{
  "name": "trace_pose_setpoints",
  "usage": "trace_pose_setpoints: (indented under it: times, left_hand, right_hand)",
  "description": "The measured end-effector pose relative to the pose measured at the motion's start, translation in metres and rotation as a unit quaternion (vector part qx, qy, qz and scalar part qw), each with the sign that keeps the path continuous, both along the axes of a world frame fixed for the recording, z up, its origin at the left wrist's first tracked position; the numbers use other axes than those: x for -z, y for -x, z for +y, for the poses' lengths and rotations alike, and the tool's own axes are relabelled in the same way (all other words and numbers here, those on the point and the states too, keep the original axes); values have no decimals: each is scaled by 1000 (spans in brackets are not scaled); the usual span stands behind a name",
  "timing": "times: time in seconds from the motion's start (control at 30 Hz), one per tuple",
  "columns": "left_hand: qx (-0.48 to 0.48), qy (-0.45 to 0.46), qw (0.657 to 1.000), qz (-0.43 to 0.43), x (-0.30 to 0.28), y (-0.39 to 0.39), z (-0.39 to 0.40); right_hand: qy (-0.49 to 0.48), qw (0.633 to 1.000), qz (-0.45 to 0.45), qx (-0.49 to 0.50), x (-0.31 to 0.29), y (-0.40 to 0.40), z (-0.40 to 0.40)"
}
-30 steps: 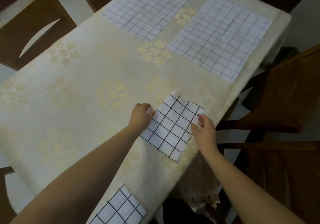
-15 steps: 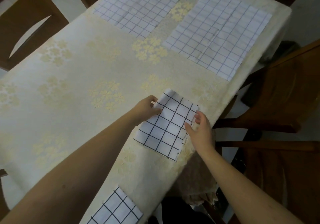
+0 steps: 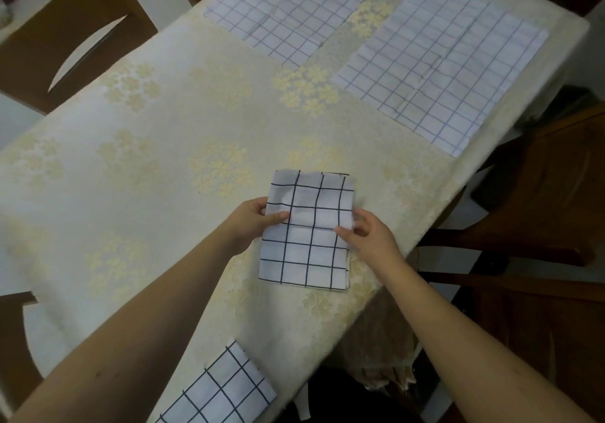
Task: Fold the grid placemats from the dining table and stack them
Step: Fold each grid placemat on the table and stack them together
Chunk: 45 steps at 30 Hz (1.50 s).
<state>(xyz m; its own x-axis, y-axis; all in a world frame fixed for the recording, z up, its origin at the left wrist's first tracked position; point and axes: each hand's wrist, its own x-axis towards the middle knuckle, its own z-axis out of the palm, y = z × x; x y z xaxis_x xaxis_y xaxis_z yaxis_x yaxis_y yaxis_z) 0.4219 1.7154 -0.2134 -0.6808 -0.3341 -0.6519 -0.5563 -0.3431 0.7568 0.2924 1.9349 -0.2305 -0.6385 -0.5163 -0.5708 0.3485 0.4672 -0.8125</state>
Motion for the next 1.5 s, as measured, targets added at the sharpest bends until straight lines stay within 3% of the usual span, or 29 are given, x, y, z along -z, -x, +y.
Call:
trace_pose_setpoints:
  times: [0.23,0.43,0.8,1.03,1.13,1.27,1.5]
  left_hand:
    - [-31,-37,999,6,-1,-6,-3]
    - [-64,-43,997,-5,-3,-1,-6]
    - [-122,66,990,-28,5,7,2]
    - [91,-32,995,-35,1,-11,0]
    - [105,-40,993,-33,3,-14,0]
    - [144,-33,989,-16,0,-18,-3]
    - [100,-14,995,-26,4,-24,-6]
  right_hand:
    - [64,993,-91,40,2,3,-4]
    - [50,990,-134,6,8,9,-1]
    - [23,997,-71,13,3,13,-4]
    - [-19,999,-37,21,6,21,2]
    - [-1,998,-51,-28,-1,23,6]
    - [-20,993,-2,-120,-7,26,8]
    - [7,993,-28,-111,-6,27,7]
